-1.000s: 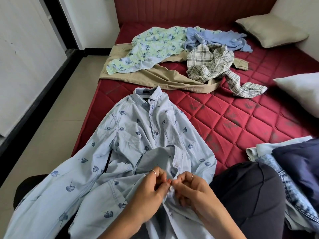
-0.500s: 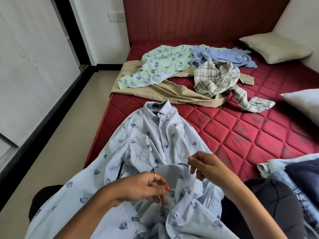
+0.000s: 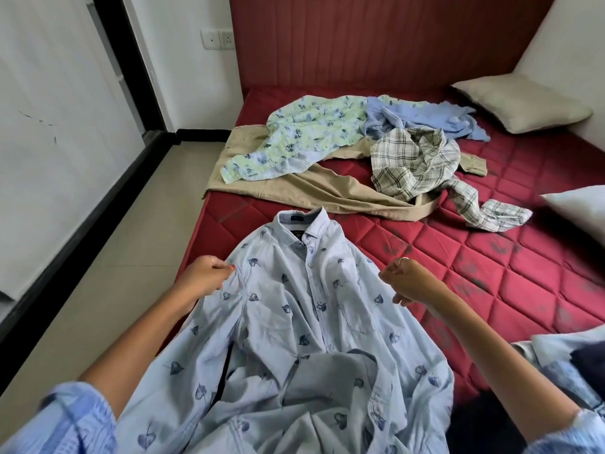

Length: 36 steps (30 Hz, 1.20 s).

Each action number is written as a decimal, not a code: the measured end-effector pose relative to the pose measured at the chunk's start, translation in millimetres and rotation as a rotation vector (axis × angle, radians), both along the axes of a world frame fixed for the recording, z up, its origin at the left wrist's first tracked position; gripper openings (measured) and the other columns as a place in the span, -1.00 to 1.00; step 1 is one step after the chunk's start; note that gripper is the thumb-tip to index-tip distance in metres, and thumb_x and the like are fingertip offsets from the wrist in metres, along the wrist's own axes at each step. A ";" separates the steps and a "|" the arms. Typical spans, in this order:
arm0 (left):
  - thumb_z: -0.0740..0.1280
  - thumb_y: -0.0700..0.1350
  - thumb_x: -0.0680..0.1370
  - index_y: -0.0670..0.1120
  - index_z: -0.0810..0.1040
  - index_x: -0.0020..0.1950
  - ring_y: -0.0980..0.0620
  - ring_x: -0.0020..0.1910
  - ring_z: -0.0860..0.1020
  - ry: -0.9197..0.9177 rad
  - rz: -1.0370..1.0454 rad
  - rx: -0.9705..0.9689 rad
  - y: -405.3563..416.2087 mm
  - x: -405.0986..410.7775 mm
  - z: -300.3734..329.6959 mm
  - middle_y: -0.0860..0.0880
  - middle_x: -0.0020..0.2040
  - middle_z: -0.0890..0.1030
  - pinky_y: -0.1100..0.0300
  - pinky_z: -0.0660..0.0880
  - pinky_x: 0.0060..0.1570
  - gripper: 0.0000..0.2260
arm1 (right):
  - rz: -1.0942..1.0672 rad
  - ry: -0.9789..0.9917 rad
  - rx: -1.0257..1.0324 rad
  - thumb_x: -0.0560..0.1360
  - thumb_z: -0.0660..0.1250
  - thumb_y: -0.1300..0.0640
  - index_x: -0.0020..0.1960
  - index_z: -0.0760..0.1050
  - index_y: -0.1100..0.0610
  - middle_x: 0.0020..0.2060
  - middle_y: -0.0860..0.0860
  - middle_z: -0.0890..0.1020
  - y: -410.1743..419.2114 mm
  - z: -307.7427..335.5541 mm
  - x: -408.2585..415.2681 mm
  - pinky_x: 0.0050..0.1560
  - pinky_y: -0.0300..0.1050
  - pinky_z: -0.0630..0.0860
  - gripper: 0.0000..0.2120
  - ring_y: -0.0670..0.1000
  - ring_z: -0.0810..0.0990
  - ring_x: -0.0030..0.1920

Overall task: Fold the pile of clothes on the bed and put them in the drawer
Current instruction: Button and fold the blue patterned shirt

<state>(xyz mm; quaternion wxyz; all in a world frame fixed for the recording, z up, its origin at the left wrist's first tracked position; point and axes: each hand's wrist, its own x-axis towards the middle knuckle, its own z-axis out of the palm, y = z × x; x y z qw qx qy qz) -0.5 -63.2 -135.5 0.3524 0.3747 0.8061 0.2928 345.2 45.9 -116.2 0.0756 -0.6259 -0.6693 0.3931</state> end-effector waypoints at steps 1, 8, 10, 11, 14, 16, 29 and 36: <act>0.31 -0.09 0.57 -0.19 0.59 0.02 0.00 -0.31 0.55 0.052 0.035 0.019 7.6 -5.4 -6.8 -0.10 -0.24 0.61 0.21 0.38 -0.33 -0.82 | -0.018 -0.035 0.005 0.59 0.25 0.11 0.08 0.48 0.25 -0.35 0.08 0.57 7.9 -4.3 -1.1 -0.52 -0.26 0.47 -0.80 -0.04 0.59 -0.48; 0.32 0.03 0.55 -0.16 0.49 0.25 0.05 -0.49 0.61 0.283 0.087 0.040 59.2 -19.8 -45.1 -0.08 -0.16 0.67 0.16 0.55 -0.17 -0.64 | -0.029 -0.255 0.008 0.57 0.27 0.06 0.03 0.37 0.25 -0.02 0.15 0.52 53.4 -36.1 -32.6 -0.35 -0.10 0.61 -0.76 0.08 0.67 -0.37; 0.32 0.07 0.55 -0.11 0.53 0.15 0.06 -0.54 0.60 0.315 0.077 0.024 70.5 -21.7 -55.1 -0.09 -0.15 0.65 0.20 0.53 -0.28 -0.70 | -0.007 -0.322 0.046 0.57 0.27 0.01 -0.02 0.34 0.23 0.04 0.17 0.50 62.9 -46.9 -43.6 -0.41 -0.13 0.54 -0.72 0.06 0.64 -0.42; 0.33 0.09 0.54 -0.09 0.54 0.11 0.04 -0.51 0.61 0.335 0.078 0.020 77.2 -24.2 -61.4 -0.09 -0.16 0.65 0.20 0.55 -0.30 -0.71 | -0.011 -0.342 0.056 0.56 0.28 -0.04 -0.02 0.34 0.22 0.06 0.17 0.50 69.3 -53.1 -48.9 -0.35 -0.10 0.56 -0.69 0.08 0.64 -0.39; 0.33 0.13 0.52 -0.09 0.55 0.06 -0.18 -0.21 0.65 0.425 0.049 -0.012 88.0 -26.8 -70.7 -0.12 -0.08 0.64 0.03 0.59 -0.12 -0.69 | -0.025 -0.384 0.070 0.52 0.28 -0.15 0.06 0.37 0.22 0.07 0.19 0.56 79.7 -68.1 -59.8 -0.01 0.08 0.58 -0.58 0.25 0.65 -0.09; 0.31 0.07 0.56 -0.13 0.57 0.01 -0.23 -0.08 0.60 0.536 0.000 -0.045 91.7 -21.6 -72.3 -0.12 -0.04 0.61 0.01 0.54 -0.11 -0.74 | -0.038 -0.394 0.081 0.54 0.25 -0.12 -0.01 0.34 0.18 0.01 0.17 0.59 82.4 -70.8 -64.8 0.00 0.05 0.55 -0.65 0.25 0.62 -0.02; 0.15 -0.29 0.62 -0.18 0.42 -0.15 0.08 -0.57 0.57 0.390 0.089 0.369 99.9 -24.2 2.2 -0.18 -0.35 0.58 -0.01 0.55 -0.48 -0.84 | -0.221 -0.175 0.241 0.59 0.11 0.15 -0.14 0.44 0.21 -0.17 0.26 0.62 85.8 -11.6 -9.9 -0.09 0.14 0.59 -0.78 0.28 0.64 -0.19; 0.27 -0.25 0.58 -0.20 0.57 -0.01 0.01 -0.25 0.65 0.634 -0.002 0.623 94.2 -36.0 171.4 -0.27 -0.14 0.64 0.17 0.49 -0.19 -0.90 | -0.237 -0.015 0.429 0.59 0.15 0.27 -0.06 0.54 0.26 -0.33 0.07 0.53 85.1 143.6 32.8 -0.60 -0.38 0.41 -0.80 0.01 0.57 -0.41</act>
